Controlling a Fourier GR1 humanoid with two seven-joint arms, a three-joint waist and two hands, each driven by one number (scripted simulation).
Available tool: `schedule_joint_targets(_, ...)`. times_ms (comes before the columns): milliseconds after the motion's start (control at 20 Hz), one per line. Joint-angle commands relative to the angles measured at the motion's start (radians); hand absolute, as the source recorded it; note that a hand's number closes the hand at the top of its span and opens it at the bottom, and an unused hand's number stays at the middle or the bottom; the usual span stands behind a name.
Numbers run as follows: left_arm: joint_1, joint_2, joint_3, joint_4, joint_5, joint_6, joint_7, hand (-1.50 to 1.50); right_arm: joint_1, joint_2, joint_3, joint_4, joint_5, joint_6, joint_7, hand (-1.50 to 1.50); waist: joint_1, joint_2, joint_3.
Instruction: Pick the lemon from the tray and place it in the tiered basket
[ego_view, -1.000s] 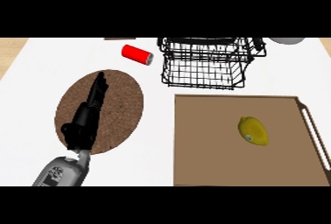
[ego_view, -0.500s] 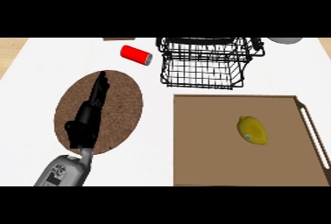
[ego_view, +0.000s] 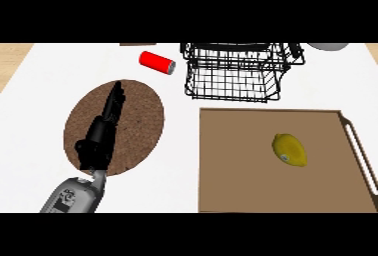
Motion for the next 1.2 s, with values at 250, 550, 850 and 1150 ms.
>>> schedule_joint_targets(250, -0.018, -0.010, 0.016, 0.025, 0.015, -0.020, -0.006, 0.00, -0.042, 0.104, -0.056, -0.112, 0.148, 0.191, -0.155, -1.50, 0.005, 0.005, 0.000)
schedule_joint_targets(550, -0.022, -0.020, -0.006, 0.003, -0.010, -0.010, 0.014, 0.00, -0.022, 0.112, -0.068, -0.119, 0.280, 0.166, -0.188, -1.50, 0.011, 0.004, 0.000)
schedule_joint_targets(850, 0.008, -0.021, -0.012, -0.026, -0.010, -0.009, 0.023, 0.00, 0.012, 0.148, -0.008, -0.111, 0.374, 0.134, -0.240, -1.50, 0.027, 0.004, 0.001)
schedule_joint_targets(1150, 0.016, -0.017, -0.003, 0.009, -0.024, -0.013, -0.027, 0.00, 0.056, 0.167, 0.055, -0.122, 0.427, 0.118, -0.333, -1.50, 0.013, 0.004, 0.001)
